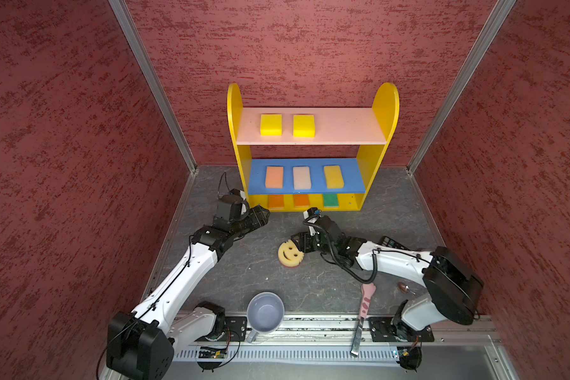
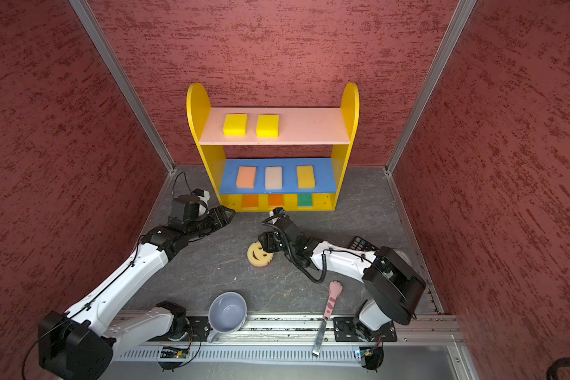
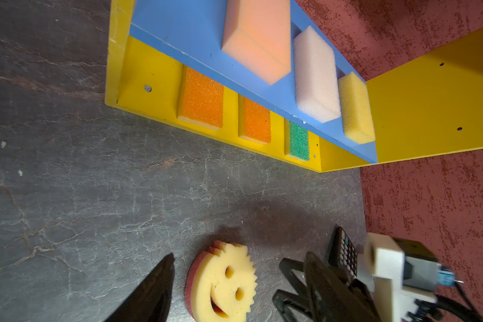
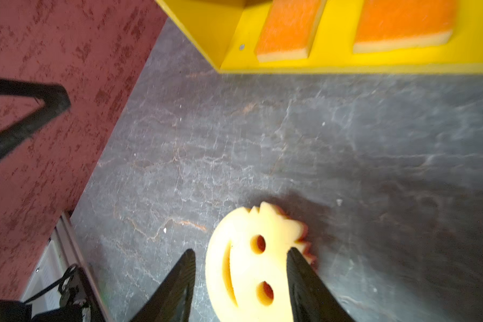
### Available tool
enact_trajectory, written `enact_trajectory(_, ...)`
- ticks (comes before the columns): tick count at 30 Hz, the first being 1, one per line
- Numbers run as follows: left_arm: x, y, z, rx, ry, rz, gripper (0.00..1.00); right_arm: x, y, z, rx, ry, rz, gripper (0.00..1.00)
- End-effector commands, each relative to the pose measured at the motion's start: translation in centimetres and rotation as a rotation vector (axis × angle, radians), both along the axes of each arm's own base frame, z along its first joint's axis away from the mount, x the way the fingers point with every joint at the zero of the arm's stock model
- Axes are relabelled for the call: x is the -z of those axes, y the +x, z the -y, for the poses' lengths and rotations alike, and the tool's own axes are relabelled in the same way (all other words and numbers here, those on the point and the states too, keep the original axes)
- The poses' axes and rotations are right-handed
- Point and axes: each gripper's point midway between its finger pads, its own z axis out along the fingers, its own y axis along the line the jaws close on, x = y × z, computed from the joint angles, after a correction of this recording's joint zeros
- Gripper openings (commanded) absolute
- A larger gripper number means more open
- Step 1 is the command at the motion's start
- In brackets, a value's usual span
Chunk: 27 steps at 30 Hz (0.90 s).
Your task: Place and organize the cleaning sponges onto the shelf
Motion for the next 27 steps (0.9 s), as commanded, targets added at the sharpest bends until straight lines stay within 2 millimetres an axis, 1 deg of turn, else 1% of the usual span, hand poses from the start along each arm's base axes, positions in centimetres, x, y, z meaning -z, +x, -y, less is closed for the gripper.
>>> enact_trajectory(1, 1.1, 0.1, 0.1, 0.007, -0.005, -0.014, 0.73, 0.2, 0.7, 2.6, 0.062, -0.117, 0.041, 0.56)
enact_trajectory(4, 2.2, 0.0, 0.4, 0.013, -0.019, -0.031, 0.73, 1.8, -0.1, 3.2, 0.056, -0.142, -0.014, 0.57)
enact_trajectory(8, 4.1, -0.1, 0.8, 0.024, -0.020, -0.084, 0.69, 4.4, -1.2, 2.8, 0.035, -0.118, -0.100, 0.57)
enact_trajectory(10, 5.3, -0.4, 1.6, 0.038, -0.033, -0.106, 0.68, 5.4, -1.5, 2.4, 0.028, -0.097, -0.140, 0.56)
enact_trajectory(15, 9.1, -1.6, 4.6, 0.090, -0.024, -0.187, 0.68, 7.5, -1.4, 0.8, 0.021, -0.055, -0.222, 0.55)
enact_trajectory(16, 9.4, -1.8, 5.0, 0.099, -0.023, -0.193, 0.67, 7.9, -1.4, 0.6, 0.018, -0.061, -0.234, 0.55)
enact_trajectory(19, 9.8, -1.8, 5.7, 0.114, -0.010, -0.194, 0.67, 8.6, -1.3, -0.1, 0.005, -0.066, -0.258, 0.51)
enact_trajectory(20, 9.9, -1.7, 5.7, 0.112, -0.006, -0.196, 0.67, 8.8, -1.2, -0.2, 0.002, -0.064, -0.260, 0.48)
enact_trajectory(23, 9.3, -1.3, 5.6, 0.106, -0.002, -0.179, 0.68, 9.1, -1.2, -0.5, -0.007, -0.072, -0.271, 0.34)
enact_trajectory(24, 9.2, -1.2, 5.6, 0.105, -0.002, -0.171, 0.68, 9.2, -1.3, -0.5, -0.010, -0.074, -0.276, 0.30)
enact_trajectory(27, 9.1, -0.8, 5.5, 0.101, 0.002, -0.173, 0.68, 9.3, -1.4, -0.6, -0.013, -0.066, -0.278, 0.25)
